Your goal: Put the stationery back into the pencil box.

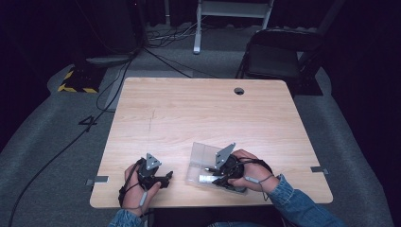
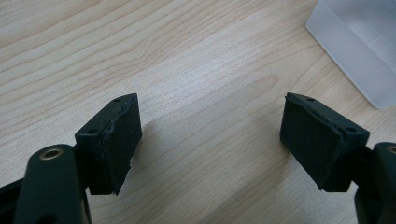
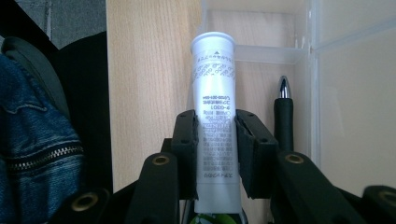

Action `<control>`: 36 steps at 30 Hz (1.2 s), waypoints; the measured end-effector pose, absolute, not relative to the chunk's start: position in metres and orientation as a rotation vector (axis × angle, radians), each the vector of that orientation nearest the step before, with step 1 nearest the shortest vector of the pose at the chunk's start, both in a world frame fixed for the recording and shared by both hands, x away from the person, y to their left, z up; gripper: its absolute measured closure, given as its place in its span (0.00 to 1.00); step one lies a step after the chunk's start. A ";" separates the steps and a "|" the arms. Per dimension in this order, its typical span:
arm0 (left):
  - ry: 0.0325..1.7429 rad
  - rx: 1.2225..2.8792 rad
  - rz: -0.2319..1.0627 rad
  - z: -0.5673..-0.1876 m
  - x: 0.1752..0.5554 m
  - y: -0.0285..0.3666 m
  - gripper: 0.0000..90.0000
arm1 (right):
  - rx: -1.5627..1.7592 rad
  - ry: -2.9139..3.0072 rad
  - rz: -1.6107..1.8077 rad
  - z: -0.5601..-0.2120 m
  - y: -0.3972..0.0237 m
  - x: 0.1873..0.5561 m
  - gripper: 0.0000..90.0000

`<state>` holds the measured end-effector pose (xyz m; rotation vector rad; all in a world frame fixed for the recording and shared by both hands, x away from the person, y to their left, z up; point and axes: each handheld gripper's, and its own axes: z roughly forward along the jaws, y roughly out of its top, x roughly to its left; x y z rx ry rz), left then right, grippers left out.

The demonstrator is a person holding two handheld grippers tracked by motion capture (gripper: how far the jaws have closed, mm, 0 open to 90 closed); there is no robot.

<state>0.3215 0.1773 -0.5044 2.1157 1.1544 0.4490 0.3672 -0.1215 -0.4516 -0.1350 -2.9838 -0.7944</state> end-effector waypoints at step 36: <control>1.155 2.116 0.450 -0.504 0.322 0.177 0.23 | -0.120 -3.046 -0.876 -0.453 -0.124 0.376 0.70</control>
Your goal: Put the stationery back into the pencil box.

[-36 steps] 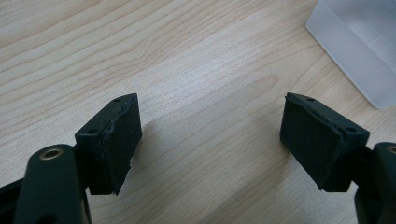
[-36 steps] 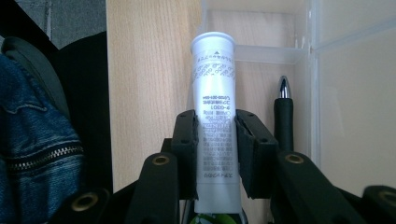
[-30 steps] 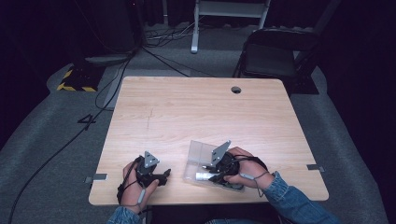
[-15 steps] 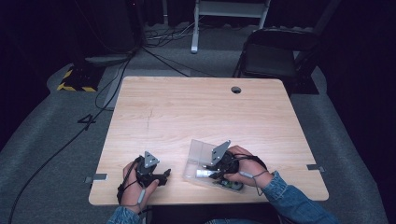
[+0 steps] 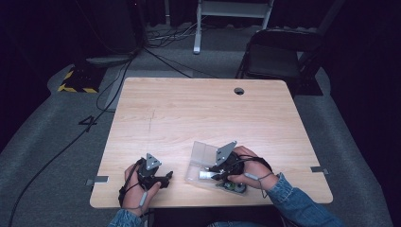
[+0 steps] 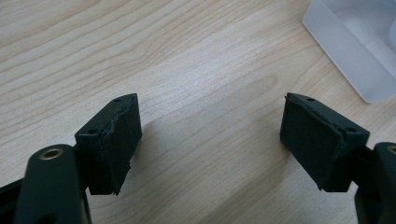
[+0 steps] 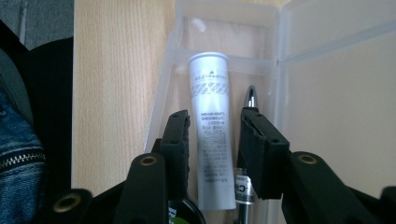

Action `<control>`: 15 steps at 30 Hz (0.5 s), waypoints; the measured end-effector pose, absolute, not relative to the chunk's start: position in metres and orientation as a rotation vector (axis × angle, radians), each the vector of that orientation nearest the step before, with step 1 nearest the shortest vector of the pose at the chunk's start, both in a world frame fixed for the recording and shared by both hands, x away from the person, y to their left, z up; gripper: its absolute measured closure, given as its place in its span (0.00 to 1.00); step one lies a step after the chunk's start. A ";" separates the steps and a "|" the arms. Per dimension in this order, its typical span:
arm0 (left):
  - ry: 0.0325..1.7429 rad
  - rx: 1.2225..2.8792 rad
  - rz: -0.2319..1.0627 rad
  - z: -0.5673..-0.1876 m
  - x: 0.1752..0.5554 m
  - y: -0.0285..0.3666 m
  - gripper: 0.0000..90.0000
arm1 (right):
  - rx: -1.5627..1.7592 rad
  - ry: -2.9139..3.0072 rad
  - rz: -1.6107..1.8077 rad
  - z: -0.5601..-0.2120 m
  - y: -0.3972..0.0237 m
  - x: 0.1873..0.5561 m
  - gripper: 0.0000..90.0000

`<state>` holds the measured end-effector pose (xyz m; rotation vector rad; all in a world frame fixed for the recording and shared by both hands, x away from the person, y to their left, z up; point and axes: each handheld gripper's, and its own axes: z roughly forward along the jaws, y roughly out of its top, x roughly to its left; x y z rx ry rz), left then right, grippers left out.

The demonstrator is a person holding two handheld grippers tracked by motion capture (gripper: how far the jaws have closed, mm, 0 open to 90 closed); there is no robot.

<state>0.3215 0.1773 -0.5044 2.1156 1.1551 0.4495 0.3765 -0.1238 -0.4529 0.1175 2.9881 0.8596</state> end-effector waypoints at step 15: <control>1.154 2.114 0.445 -0.504 0.325 0.176 0.23 | 0.286 2.799 1.058 -0.417 -0.158 0.382 0.59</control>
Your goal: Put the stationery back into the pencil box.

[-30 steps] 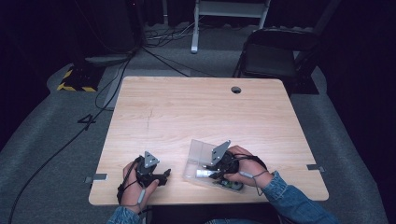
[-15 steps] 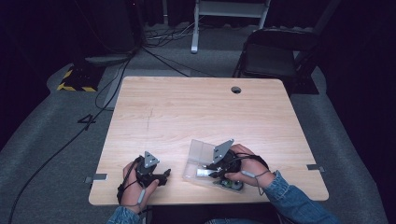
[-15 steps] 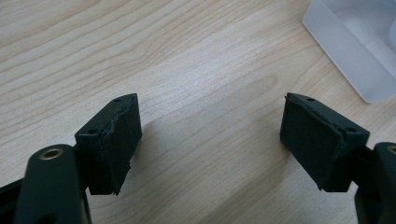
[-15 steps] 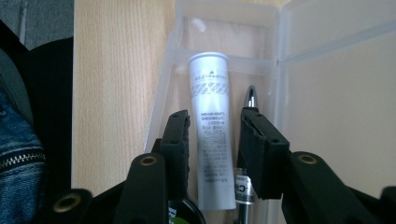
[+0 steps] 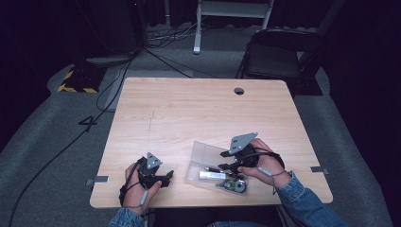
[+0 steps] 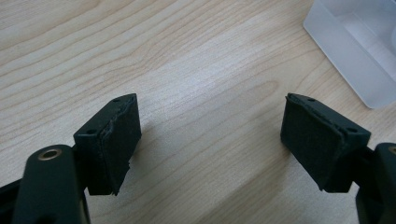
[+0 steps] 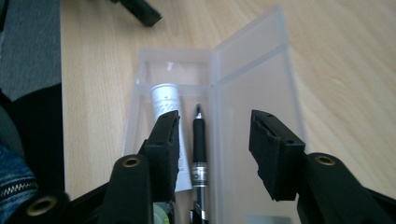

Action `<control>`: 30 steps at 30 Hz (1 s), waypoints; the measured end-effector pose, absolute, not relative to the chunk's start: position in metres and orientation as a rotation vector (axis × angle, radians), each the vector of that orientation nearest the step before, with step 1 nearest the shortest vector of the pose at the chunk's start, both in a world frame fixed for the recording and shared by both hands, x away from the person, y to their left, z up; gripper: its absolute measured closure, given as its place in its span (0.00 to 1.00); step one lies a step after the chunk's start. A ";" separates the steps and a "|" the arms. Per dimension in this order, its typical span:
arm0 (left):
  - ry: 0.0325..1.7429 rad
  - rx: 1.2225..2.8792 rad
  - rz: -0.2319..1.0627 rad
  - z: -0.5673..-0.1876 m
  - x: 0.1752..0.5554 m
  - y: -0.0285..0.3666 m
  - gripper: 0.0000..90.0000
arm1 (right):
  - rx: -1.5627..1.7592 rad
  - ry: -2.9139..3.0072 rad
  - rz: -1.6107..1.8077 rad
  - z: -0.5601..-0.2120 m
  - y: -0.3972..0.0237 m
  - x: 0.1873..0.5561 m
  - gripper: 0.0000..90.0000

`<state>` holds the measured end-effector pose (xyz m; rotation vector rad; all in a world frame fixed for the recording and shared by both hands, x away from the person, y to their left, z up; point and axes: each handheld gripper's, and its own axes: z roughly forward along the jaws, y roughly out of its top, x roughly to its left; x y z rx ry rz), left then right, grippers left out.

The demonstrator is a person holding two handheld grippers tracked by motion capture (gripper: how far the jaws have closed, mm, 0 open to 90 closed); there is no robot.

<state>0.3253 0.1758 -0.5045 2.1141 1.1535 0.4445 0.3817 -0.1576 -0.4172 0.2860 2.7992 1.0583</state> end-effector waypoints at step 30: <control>1.194 2.096 0.455 -0.505 0.338 0.187 0.22 | 0.856 2.455 1.188 -0.399 -0.280 0.411 0.37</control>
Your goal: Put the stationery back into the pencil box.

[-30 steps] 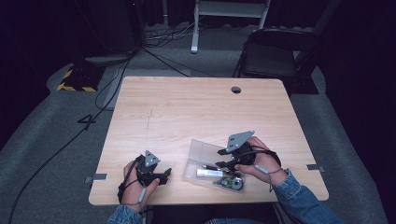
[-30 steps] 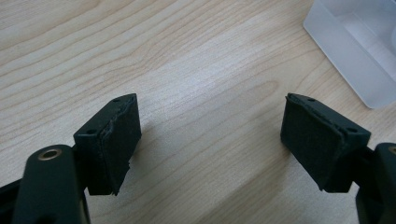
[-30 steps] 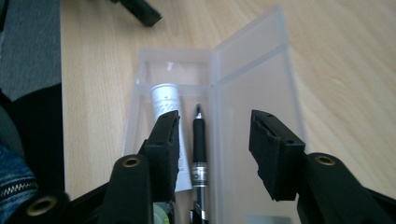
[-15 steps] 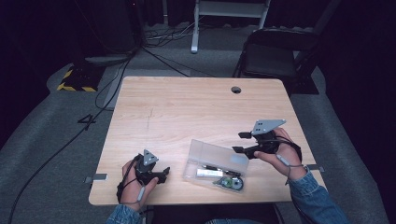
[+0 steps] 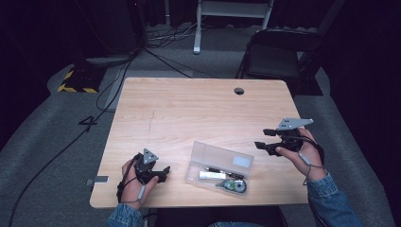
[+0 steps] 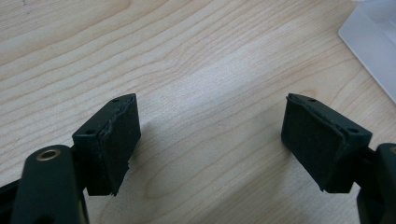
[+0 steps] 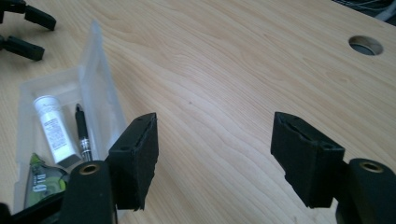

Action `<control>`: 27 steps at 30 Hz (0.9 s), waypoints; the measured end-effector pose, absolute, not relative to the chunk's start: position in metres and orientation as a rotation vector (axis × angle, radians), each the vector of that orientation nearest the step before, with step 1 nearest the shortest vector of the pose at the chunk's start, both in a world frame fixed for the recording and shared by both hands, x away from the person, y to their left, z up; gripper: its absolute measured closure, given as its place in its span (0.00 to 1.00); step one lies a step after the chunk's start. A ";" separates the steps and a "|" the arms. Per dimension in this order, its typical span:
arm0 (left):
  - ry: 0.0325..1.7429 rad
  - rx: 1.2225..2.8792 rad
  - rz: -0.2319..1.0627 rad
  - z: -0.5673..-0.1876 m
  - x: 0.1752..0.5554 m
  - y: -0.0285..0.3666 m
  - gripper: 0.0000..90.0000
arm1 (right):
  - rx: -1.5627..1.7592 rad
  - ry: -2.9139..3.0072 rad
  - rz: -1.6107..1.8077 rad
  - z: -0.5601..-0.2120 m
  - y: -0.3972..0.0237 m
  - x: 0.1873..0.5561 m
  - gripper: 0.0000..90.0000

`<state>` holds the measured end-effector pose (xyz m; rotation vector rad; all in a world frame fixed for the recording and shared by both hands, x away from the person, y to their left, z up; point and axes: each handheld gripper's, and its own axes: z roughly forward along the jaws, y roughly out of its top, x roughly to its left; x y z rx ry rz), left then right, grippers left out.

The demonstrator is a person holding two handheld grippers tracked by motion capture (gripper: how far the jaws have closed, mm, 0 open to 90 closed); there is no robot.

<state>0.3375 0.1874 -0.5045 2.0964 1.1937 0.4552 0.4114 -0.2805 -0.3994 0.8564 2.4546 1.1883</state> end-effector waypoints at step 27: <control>1.185 2.111 0.452 -0.505 0.339 0.195 0.18 | 1.067 2.345 1.145 -0.466 -0.330 0.433 0.37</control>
